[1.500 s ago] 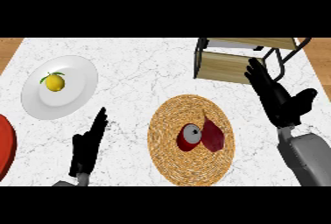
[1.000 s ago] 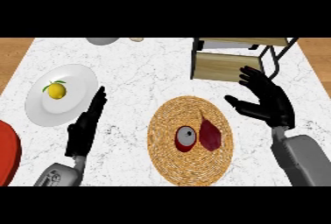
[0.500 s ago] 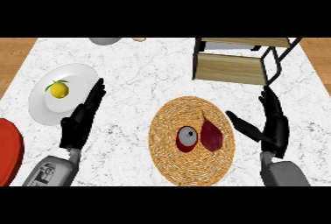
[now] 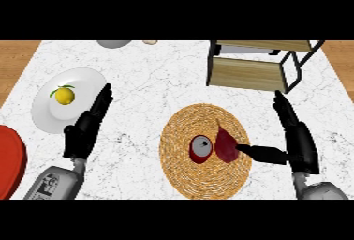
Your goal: Pick the can from the placemat and place it in the tiered shelf
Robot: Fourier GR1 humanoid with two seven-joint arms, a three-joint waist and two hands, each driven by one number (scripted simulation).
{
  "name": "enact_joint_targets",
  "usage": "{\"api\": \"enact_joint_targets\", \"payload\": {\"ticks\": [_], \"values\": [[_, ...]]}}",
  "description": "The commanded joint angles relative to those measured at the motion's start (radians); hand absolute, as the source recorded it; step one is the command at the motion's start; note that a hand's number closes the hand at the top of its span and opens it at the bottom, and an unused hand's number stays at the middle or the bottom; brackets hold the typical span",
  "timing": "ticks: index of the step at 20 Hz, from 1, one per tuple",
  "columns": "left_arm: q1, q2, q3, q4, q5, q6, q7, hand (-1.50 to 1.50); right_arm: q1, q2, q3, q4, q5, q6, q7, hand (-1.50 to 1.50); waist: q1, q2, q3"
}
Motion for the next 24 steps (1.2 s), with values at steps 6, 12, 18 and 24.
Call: {"api": "enact_joint_targets", "payload": {"ticks": [6,12,18,24], "values": [[-0.005,-0.047,-0.024,-0.011,-0.046,0.029,0.005,0.0,-0.19,-0.196,0.143,-0.248,0.145,0.144,0.585,-1.5,0.007,-0.002,-0.002],[-0.003,-0.046,-0.025,-0.018,-0.04,0.004,0.026,0.0,-0.331,-0.259,0.248,-0.281,0.188,0.35,0.859,-1.5,0.019,0.001,-0.001],[0.025,-0.021,0.017,-0.072,-0.033,-0.028,0.046,0.0,-0.421,-0.149,0.299,-0.388,0.257,0.427,1.15,-1.5,0.011,0.0,0.001],[-0.014,-0.074,0.04,-0.001,-0.08,-0.019,0.041,0.0,-0.396,-0.044,0.282,-0.403,0.337,0.464,1.191,-1.5,0.005,0.002,0.001]]}}
